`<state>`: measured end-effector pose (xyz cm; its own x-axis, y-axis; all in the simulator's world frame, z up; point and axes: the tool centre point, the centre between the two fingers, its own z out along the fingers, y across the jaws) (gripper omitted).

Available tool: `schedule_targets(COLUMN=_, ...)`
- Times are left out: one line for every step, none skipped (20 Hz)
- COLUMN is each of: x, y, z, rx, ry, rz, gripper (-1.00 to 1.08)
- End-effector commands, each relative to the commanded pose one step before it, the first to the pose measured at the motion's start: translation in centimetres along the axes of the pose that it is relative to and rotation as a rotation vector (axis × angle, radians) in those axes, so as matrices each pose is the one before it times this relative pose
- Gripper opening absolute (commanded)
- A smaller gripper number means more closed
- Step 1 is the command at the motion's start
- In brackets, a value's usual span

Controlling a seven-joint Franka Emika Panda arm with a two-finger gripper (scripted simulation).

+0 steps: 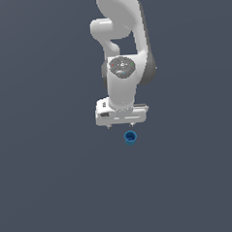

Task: Pick up the object and move it to a goal position.

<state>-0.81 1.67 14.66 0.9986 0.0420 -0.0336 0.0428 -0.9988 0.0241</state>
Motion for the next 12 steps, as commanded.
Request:
schedule_targets(x=0.286, y=-0.890, z=1.002, rx=0.00356, ry=0.00534, rz=-0.01735, gripper=1.00)
schedule_targets(x=0.158, y=-0.445, z=0.510, rx=0.00199, ry=0.00339, rz=-0.00872, gripper=1.00)
schedule_targets(x=0.168, y=-0.494, z=0.569, rx=0.00223, ry=0.00376, rz=-0.00964, gripper=1.00)
schedule_targets(x=0.165, y=-0.510, z=0.591, rx=0.00235, ry=0.00387, rz=-0.00989, gripper=1.00)
schedule_targets(x=0.142, y=-0.462, z=0.539, rx=0.00221, ry=0.00351, rz=-0.00892, gripper=1.00)
schedule_targets(x=0.121, y=-0.414, z=0.483, rx=0.00204, ry=0.00314, rz=-0.00795, gripper=1.00)
schedule_targets(x=0.102, y=-0.363, z=0.429, rx=0.00183, ry=0.00275, rz=-0.00694, gripper=1.00)
schedule_targets(x=0.084, y=-0.315, z=0.372, rx=0.00162, ry=0.00239, rz=-0.00600, gripper=1.00)
schedule_targets(x=0.069, y=-0.268, z=0.315, rx=0.00140, ry=0.00203, rz=-0.00509, gripper=1.00)
schedule_targets(x=0.054, y=-0.218, z=0.259, rx=0.00115, ry=0.00165, rz=-0.00412, gripper=1.00)
schedule_targets(x=0.041, y=-0.171, z=0.201, rx=0.00091, ry=0.00129, rz=-0.00322, gripper=1.00)
schedule_targets(x=0.029, y=-0.121, z=0.144, rx=0.00065, ry=0.00091, rz=-0.00228, gripper=1.00)
